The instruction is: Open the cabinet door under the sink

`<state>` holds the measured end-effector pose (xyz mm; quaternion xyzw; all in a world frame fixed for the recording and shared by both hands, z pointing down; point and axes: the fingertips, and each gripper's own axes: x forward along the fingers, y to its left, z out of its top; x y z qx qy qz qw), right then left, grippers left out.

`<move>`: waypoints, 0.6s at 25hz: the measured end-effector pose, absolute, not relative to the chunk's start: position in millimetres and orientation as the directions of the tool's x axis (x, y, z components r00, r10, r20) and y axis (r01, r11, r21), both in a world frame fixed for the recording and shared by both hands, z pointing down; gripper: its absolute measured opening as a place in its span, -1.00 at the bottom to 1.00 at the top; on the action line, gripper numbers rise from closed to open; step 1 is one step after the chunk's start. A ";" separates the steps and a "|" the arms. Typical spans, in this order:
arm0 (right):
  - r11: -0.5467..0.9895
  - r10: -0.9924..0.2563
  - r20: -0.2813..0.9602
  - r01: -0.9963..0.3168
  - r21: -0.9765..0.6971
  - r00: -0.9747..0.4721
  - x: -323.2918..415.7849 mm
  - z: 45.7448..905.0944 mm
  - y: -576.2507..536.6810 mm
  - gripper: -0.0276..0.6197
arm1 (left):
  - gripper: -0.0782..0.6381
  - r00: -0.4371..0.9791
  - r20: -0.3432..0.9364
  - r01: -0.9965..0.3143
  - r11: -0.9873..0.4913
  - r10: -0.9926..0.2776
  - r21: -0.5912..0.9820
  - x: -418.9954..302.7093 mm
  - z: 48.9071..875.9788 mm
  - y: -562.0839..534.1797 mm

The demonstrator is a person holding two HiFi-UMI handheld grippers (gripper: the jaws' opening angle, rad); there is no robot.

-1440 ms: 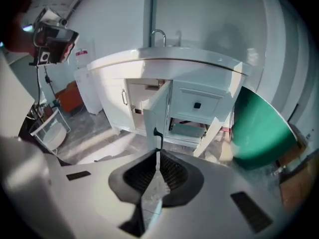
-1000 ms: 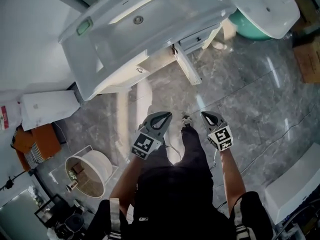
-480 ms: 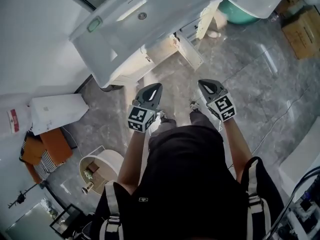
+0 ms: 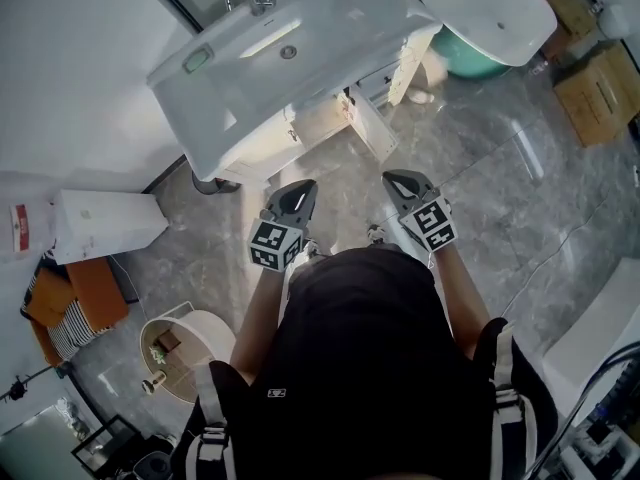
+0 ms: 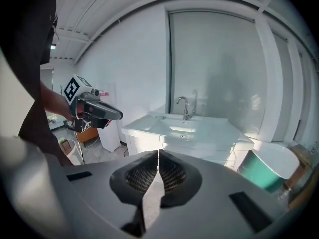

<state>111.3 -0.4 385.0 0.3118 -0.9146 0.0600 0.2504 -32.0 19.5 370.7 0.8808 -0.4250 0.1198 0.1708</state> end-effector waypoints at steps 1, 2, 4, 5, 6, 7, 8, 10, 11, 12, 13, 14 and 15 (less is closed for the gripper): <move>0.802 -0.534 0.499 -0.596 0.042 -0.682 113.4 386.3 1.1 -0.73 | -0.73 0.610 0.358 -0.790 -0.579 -0.707 0.202 -29.1 370.2 20.1; 0.804 -0.528 0.503 -0.593 0.037 -0.684 115.7 387.9 2.5 -0.73 | -0.73 0.610 0.361 -0.790 -0.578 -0.706 0.204 -26.3 369.7 20.8; 0.809 -0.519 0.508 -0.588 0.030 -0.687 120.8 390.3 2.1 -0.73 | -0.73 0.609 0.358 -0.790 -0.579 -0.707 0.200 -20.0 367.3 18.2; 0.811 -0.514 0.511 -0.584 0.029 -0.689 123.4 391.5 1.3 -0.73 | -0.73 0.608 0.356 -0.791 -0.579 -0.710 0.198 -16.5 366.5 16.4; 0.815 -0.509 0.513 -0.579 0.028 -0.691 125.7 393.0 0.8 -0.73 | -0.73 0.607 0.355 -0.792 -0.577 -0.711 0.198 -13.1 366.5 15.3; 0.818 -0.504 0.515 -0.575 0.026 -0.694 127.4 394.6 0.3 -0.73 | -0.73 0.605 0.357 -0.793 -0.576 -0.712 0.198 -10.2 367.0 14.8; 0.821 -0.498 0.517 -0.570 0.024 -0.696 128.5 396.1 -0.2 -0.73 | -0.73 0.604 0.359 -0.794 -0.574 -0.711 0.199 -7.8 367.5 14.4; 0.827 -0.489 0.520 -0.562 0.020 -0.701 129.7 398.2 -1.9 -0.73 | -0.73 0.603 0.364 -0.795 -0.572 -0.710 0.200 -3.6 368.4 13.4; 0.830 -0.484 0.521 -0.557 0.020 -0.703 130.1 398.9 -3.0 -0.73 | -0.73 0.602 0.366 -0.796 -0.572 -0.710 0.199 -1.7 368.7 12.7; 0.833 -0.480 0.521 -0.553 0.019 -0.706 130.5 399.5 -4.0 -0.73 | -0.73 0.601 0.368 -0.796 -0.571 -0.710 0.198 0.4 368.8 12.1; 0.836 -0.476 0.521 -0.548 0.020 -0.709 131.0 400.2 -5.1 -0.73 | -0.73 0.600 0.368 -0.797 -0.571 -0.710 0.196 2.5 368.8 11.5; 0.839 -0.473 0.521 -0.543 0.020 -0.711 131.5 401.0 -6.2 -0.73 | -0.73 0.599 0.368 -0.798 -0.571 -0.711 0.195 4.6 368.7 10.8; 0.842 -0.469 0.520 -0.539 0.021 -0.714 132.0 401.7 -7.2 -0.73 | -0.73 0.598 0.368 -0.798 -0.570 -0.712 0.193 6.8 368.5 10.2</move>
